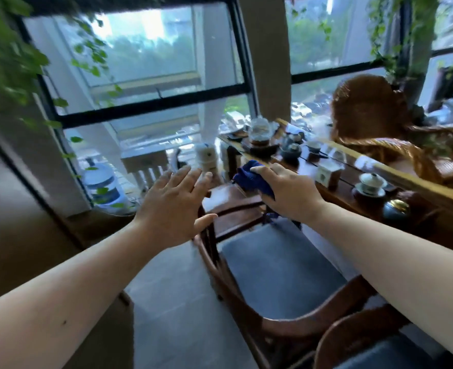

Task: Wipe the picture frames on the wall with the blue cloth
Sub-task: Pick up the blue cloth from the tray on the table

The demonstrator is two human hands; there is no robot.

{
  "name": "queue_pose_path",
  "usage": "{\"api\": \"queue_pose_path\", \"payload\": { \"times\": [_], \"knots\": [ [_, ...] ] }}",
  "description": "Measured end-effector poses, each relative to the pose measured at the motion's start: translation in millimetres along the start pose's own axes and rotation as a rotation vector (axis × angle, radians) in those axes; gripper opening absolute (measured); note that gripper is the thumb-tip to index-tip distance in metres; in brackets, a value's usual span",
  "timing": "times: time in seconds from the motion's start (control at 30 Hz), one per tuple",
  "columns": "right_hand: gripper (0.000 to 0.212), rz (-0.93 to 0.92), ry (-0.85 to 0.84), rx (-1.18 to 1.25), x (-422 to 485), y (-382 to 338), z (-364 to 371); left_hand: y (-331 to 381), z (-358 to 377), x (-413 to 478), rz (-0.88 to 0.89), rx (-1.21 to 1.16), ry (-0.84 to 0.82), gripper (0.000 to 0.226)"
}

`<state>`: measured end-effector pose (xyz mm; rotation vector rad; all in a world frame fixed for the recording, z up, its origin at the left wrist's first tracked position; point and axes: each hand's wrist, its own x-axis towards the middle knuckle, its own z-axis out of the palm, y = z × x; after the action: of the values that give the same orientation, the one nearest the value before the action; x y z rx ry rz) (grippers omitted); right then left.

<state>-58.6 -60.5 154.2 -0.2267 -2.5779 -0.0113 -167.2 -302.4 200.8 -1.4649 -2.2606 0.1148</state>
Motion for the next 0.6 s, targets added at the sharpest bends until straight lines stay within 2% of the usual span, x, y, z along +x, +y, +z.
{"api": "queue_pose_path", "payload": {
  "times": [0.37, 0.6],
  "knots": [
    [0.051, -0.231, 0.187, 0.177, 121.7, -172.8, -14.8, -130.6, -92.4, -94.9, -0.232, 0.277, 0.059, 0.079],
    [0.05, -0.354, 0.268, 0.42, 208.2, -267.9, -3.9, -200.0, -146.2, -131.9, -0.495, 0.426, 0.1, 0.078]
  ]
}}
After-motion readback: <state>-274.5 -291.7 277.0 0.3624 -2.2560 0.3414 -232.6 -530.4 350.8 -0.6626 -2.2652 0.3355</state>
